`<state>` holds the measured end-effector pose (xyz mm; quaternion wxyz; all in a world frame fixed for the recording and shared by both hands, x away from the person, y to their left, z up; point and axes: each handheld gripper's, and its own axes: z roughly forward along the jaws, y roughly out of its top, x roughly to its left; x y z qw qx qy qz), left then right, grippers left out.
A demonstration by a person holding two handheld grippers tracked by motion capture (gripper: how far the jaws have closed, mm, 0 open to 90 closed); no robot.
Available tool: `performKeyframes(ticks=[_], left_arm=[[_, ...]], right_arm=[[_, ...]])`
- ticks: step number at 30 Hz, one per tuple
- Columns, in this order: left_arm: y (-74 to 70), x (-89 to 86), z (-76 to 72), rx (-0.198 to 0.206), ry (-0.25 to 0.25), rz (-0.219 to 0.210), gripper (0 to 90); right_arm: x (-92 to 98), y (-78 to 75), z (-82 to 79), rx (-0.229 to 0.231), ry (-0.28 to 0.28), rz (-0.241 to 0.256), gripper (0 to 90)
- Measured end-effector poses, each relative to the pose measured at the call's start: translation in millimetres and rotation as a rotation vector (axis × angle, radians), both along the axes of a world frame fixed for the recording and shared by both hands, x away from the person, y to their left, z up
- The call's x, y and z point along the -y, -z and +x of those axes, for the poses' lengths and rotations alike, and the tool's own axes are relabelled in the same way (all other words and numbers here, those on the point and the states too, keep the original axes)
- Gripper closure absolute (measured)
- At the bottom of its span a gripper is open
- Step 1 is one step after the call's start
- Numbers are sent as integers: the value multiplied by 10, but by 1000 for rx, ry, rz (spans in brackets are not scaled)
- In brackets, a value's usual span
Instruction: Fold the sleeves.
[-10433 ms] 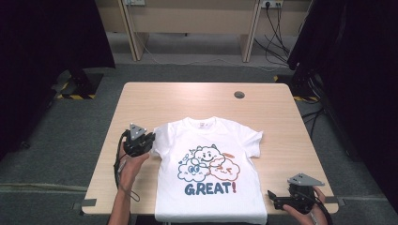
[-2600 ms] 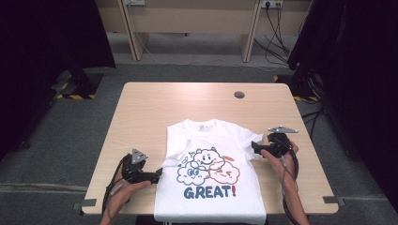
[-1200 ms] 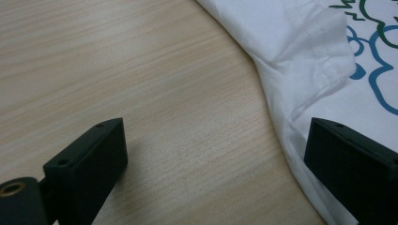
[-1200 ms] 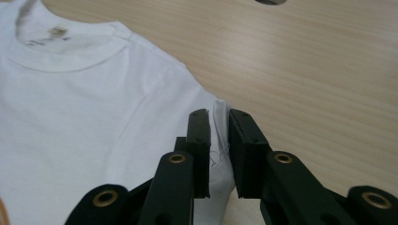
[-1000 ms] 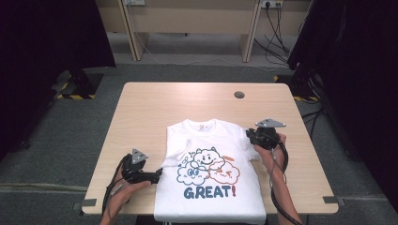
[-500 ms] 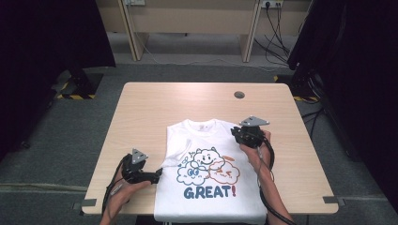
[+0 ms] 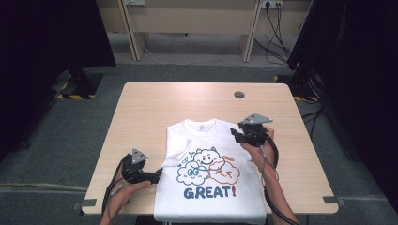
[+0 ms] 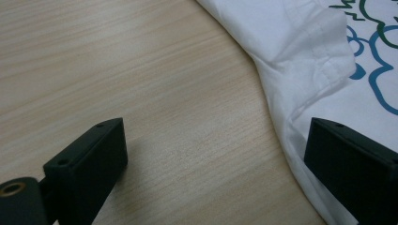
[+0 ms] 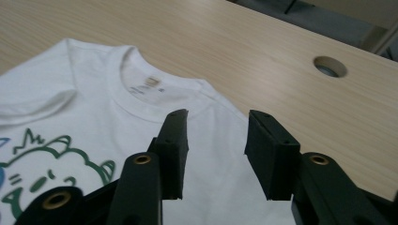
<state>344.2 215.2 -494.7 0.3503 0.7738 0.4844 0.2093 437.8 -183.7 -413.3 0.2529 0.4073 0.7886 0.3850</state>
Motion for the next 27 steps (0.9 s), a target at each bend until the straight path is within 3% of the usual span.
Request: performKeyframes(ticks=[3,7,12,16,19,21,27], left_arm=[[0,0,0,0,0,0,52],[0,0,0,0,0,0,52],[0,0,1,0,1,0,52],[0,0,1,0,1,0,52],[0,0,1,0,1,0,51],[0,0,1,0,1,0,51],[0,0,1,0,1,0,52]], right_arm=[[185,26,2,-48,67,-28,473],[415,184,86,-112,162,-37,434],[565,367,207,-155,231,-29,422],[594,477,257,-188,251,-31,442],[625,551,283,-205,257,-25,513],[637,574,284,-203,236,-5,606],[587,565,256,-154,173,-23,853]])
